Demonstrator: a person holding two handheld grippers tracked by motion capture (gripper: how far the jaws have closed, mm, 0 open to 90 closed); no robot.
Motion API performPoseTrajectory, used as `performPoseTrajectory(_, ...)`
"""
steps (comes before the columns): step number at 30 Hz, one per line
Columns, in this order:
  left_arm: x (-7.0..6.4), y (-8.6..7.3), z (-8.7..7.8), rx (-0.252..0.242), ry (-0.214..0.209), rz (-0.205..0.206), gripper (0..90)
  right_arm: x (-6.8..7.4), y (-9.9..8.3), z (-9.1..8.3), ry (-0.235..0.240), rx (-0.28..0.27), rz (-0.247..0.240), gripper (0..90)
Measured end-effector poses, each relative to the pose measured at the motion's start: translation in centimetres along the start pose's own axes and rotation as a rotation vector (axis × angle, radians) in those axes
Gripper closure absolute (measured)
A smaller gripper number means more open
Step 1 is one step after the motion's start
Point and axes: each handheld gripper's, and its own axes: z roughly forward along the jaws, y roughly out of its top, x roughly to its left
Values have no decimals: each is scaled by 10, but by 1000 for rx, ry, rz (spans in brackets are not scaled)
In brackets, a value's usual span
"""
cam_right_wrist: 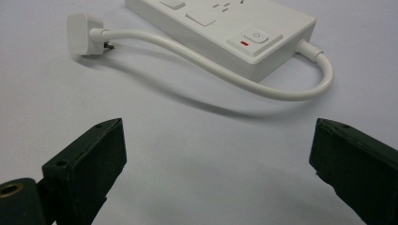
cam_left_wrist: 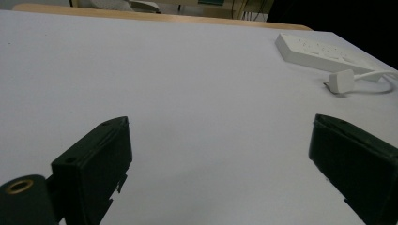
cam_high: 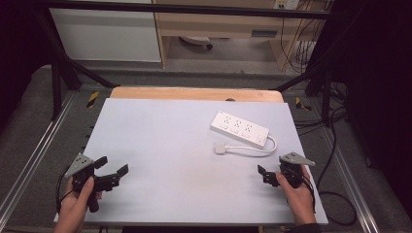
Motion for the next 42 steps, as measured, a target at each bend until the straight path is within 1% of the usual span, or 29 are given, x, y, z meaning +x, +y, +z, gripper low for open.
performPoseTrajectory(3, -1, 0, 1, 5, 0, 5, 64, -1, 0, 1, 13, 0, 11, 50)
performPoseTrajectory(5, -1, 0, 2, 11, -4, 14, 64, -2, 0, 2, 16, 0, 9, 50)
performPoseTrajectory(9, -2, 0, 3, 14, -11, 10, 64, -2, 1, 0, 30, -2, 6, 52)
performPoseTrajectory(13, -1, -1, 3, 22, -4, 11, 64, -1, 1, -1, 38, -2, 16, 52)
performPoseTrajectory(15, -1, -1, 1, 21, -7, 12, 63, -1, 2, -2, 45, -1, 12, 52)
performPoseTrajectory(17, -2, -2, 1, 31, -7, 14, 60, 0, 2, -3, 45, -3, 7, 52)
performPoseTrajectory(18, -2, -2, 0, 30, -3, 20, 60, 0, 3, -3, 47, -4, -3, 54)
performPoseTrajectory(20, -1, -2, -1, 22, -2, 18, 61, 3, 6, -4, 59, -3, -6, 54)
performPoseTrajectory(22, 0, -2, -3, 24, -1, 16, 61, 3, 7, -6, 61, -6, -8, 54)
performPoseTrajectory(25, 2, -3, -5, 20, -4, 12, 61, 2, 7, -7, 59, 1, -4, 52)
performPoseTrajectory(26, 2, -3, -5, 19, -4, 5, 61, 1, 7, -7, 56, 2, -3, 52)
performPoseTrajectory(33, 5, -3, -5, 21, 3, 1, 61, -2, 10, -7, 50, 29, -6, 47)
performPoseTrajectory(34, 5, -3, -6, 21, 2, 2, 61, -2, 10, -8, 49, 24, 3, 45)
performPoseTrajectory(38, 5, -3, -7, 18, 0, 6, 61, -3, 12, -12, 42, 6, 5, 35)
performPoseTrajectory(42, 5, -3, -7, 16, -1, 4, 61, 0, 14, -15, 39, -18, 14, 32)
